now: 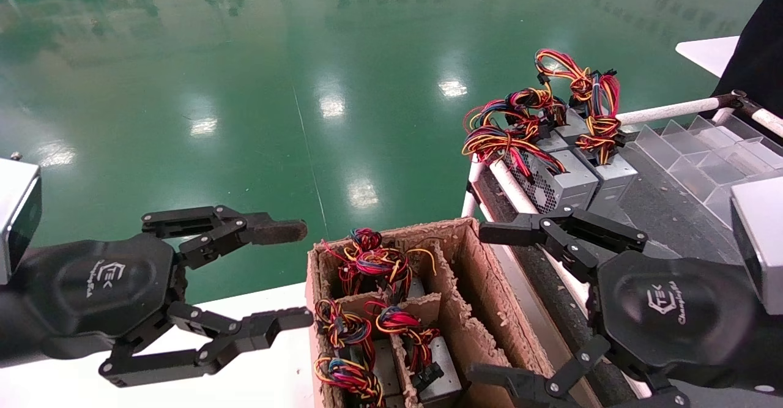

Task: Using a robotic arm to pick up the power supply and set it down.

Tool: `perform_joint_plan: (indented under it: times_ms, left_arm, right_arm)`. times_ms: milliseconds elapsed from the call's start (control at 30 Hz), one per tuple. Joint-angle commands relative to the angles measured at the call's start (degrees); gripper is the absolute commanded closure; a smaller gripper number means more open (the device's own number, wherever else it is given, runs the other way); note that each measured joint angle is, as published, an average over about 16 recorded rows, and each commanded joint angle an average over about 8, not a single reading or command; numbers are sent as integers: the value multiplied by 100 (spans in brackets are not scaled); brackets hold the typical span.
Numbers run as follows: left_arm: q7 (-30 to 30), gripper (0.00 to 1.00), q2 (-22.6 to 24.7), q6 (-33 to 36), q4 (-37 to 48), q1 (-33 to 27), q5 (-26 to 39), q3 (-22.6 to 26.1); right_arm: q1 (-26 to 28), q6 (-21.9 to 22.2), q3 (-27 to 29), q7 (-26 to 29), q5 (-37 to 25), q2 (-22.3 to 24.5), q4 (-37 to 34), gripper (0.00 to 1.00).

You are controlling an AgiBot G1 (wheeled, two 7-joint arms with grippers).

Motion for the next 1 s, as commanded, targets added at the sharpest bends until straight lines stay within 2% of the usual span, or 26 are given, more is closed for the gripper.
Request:
perform_joint_plan:
  times_ms: [33, 867, 900, 1000]
  left_arm:
    - [0, 100, 0, 0, 0, 0, 0, 0]
    - [0, 100, 0, 0, 0, 0, 0, 0]
    - [0, 95, 0, 0, 0, 0, 0, 0]
    - [0, 58, 0, 0, 0, 0, 0, 0]
  right_arm:
    - [0, 0, 0, 0, 0, 0, 0, 0]
    - [0, 0, 0, 0, 0, 0, 0, 0]
    - [0, 0, 0, 0, 0, 0, 0, 0]
    - [0, 0, 0, 0, 0, 0, 0, 0]
